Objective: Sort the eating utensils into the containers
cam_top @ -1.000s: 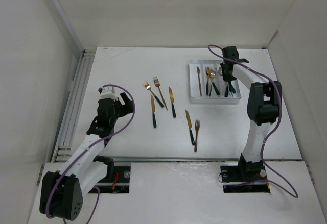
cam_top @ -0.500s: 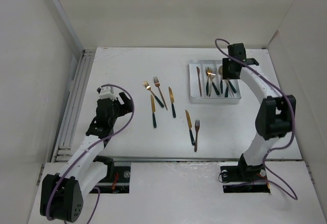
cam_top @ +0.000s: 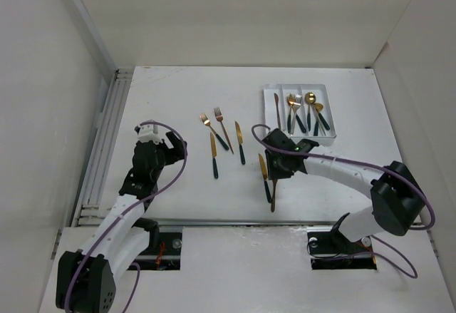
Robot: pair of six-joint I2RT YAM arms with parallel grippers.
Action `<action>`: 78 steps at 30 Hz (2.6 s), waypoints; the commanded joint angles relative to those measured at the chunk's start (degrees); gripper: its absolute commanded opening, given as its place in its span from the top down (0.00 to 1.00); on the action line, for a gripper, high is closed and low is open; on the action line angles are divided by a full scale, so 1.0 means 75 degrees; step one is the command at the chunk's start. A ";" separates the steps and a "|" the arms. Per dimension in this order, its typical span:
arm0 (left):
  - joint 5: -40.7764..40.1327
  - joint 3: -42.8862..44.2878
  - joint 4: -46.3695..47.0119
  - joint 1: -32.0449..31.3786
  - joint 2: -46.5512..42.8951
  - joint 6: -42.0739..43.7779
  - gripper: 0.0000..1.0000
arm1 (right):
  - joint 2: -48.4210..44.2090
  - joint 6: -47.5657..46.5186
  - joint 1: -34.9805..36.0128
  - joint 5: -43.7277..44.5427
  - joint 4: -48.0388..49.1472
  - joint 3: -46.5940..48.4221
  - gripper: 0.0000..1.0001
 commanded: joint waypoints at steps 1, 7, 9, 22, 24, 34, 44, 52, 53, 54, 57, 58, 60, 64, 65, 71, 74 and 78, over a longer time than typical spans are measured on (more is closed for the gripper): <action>0.0177 -0.0084 0.0454 0.0040 -0.0290 -0.0143 0.23 | -0.0083 0.1208 0.0262 -0.0199 0.0366 -0.0273 0.68; 0.0177 -0.0155 0.0454 0.0040 -0.0291 -0.0143 0.23 | -0.0083 0.1770 0.0439 -0.0282 0.0602 -0.1046 0.68; 0.0247 -0.0155 0.0536 0.0040 -0.0291 -0.0143 0.23 | -0.0083 0.1958 0.0590 -0.0282 0.0789 -0.1152 0.68; 0.0317 -0.0225 0.0537 0.0040 -0.0361 -0.0143 0.24 | 0.0935 0.2498 0.0661 0.0175 0.0450 -0.1364 1.00; 0.0248 -0.0225 0.0537 0.0040 -0.0361 -0.0143 0.24 | 0.0855 0.2498 0.0661 0.0245 0.0450 -0.1364 1.00; 0.0247 -0.0225 0.0537 0.0040 -0.0291 -0.0143 0.24 | -0.0482 0.0649 0.0732 0.2084 -0.1049 0.1033 1.00; 0.0247 -0.0225 0.0537 0.0040 -0.0069 -0.0214 0.24 | 0.1496 -0.2832 -0.1855 0.2086 -0.0442 0.4435 1.00; 0.0247 -0.0155 0.0537 0.0308 0.0165 -0.0284 0.24 | 0.3841 -0.3713 -0.3298 0.1512 -0.0207 0.6253 1.00; 0.0247 -0.0155 0.0537 0.0309 0.0166 -0.0284 0.24 | 0.4156 -0.3713 -0.3416 0.1418 -0.0102 0.6358 1.00; 0.0247 -0.0155 0.0537 0.0402 0.0166 -0.0354 0.24 | 0.4286 -0.3713 -0.3510 0.1417 -0.0101 0.6359 1.00; 0.0247 -0.0085 0.0537 0.0485 0.0306 -0.0354 0.24 | 0.4731 -0.3783 -0.3745 0.1348 0.0074 0.6429 1.00; 0.0247 -0.0084 0.0537 0.0485 0.0307 -0.0354 0.24 | 0.4826 -0.3784 -0.3826 0.1208 0.0144 0.6429 1.00; 0.0247 -0.0084 0.0537 0.0485 0.0377 -0.0354 0.24 | 0.5060 -0.3866 -0.3827 0.1113 0.0145 0.6429 1.00; 0.0247 -0.0014 0.0537 0.0485 0.0529 -0.0354 0.24 | 0.5132 -0.3784 -0.3827 0.0867 0.0051 0.6511 0.83; 0.0247 -0.0014 0.0537 0.0485 0.0529 -0.0354 0.24 | 0.5132 -0.3784 -0.3827 0.0716 0.0051 0.6511 0.79; 0.0247 -0.0014 0.0537 0.0485 0.0600 -0.0354 0.24 | 0.4571 -0.3469 -0.3827 0.0901 -0.0181 0.6347 0.46; 0.0247 -0.0014 0.0537 0.0485 0.0518 -0.0354 0.24 | 0.3823 -0.3164 -0.3629 0.0902 -0.0347 0.6173 0.46; 0.0247 -0.0084 0.0537 0.0485 0.0296 -0.0354 0.24 | 0.2640 -0.2813 -0.2611 0.0831 -0.0265 0.4956 0.32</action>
